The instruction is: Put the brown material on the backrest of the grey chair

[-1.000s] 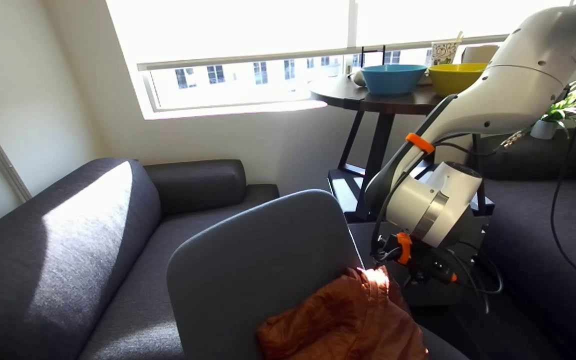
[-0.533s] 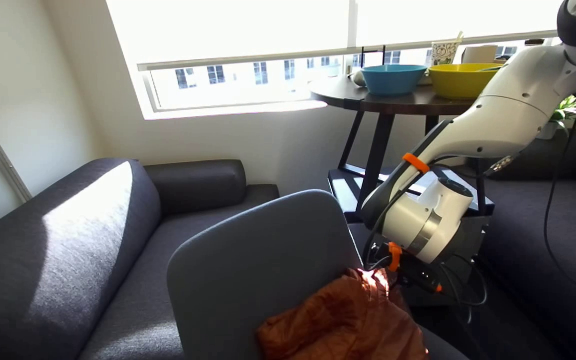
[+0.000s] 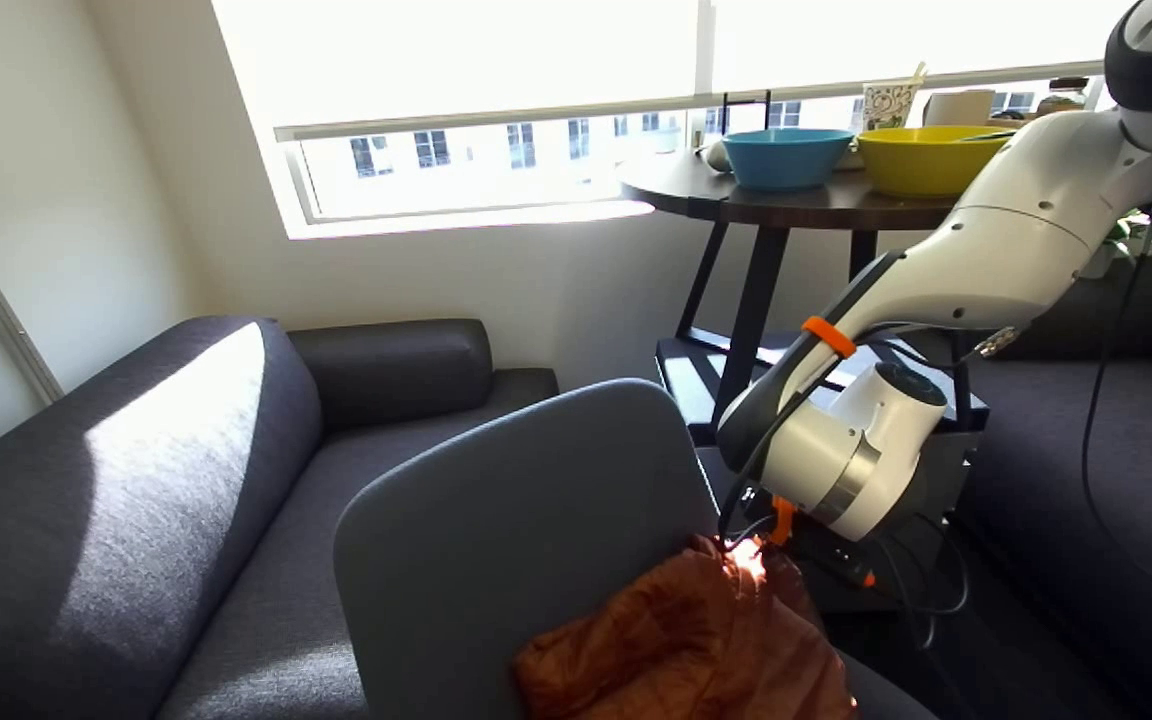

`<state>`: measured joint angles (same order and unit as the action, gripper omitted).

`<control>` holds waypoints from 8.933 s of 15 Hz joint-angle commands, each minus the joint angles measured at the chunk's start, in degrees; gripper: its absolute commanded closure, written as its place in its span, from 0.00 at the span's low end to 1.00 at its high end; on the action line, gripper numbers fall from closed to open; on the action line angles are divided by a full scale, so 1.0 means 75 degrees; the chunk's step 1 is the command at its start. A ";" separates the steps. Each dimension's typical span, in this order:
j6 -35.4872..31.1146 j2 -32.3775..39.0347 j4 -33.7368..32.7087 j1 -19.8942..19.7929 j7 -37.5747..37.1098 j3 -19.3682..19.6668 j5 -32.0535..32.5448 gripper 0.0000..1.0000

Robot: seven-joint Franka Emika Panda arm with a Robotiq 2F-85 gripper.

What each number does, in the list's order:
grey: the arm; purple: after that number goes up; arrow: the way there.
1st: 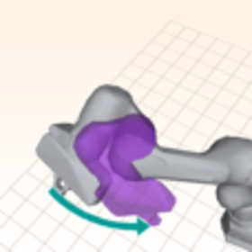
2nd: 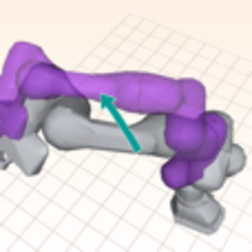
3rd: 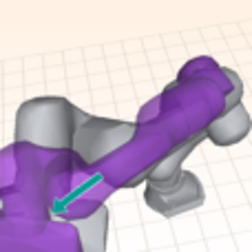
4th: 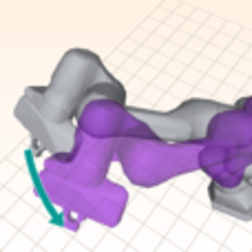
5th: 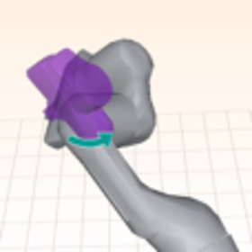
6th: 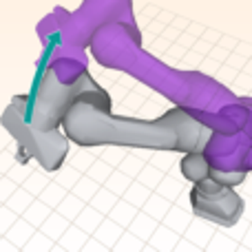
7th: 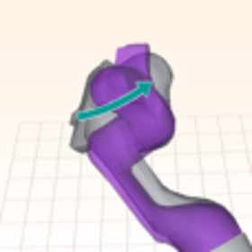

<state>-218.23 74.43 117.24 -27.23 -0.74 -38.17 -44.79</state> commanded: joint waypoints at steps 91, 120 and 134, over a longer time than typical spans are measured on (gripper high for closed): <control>0.8064 -0.4861 -1.2560 0.5256 -0.7164 0.0427 2.5162 0.97; 1.2188 -0.3535 -1.2240 0.7347 -0.5270 0.4984 2.0040 0.97; 1.3847 -0.2755 -1.2373 0.7681 -0.6210 0.5285 1.8526 0.99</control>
<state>-120.68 51.89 26.14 29.03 -48.87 -0.11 98.36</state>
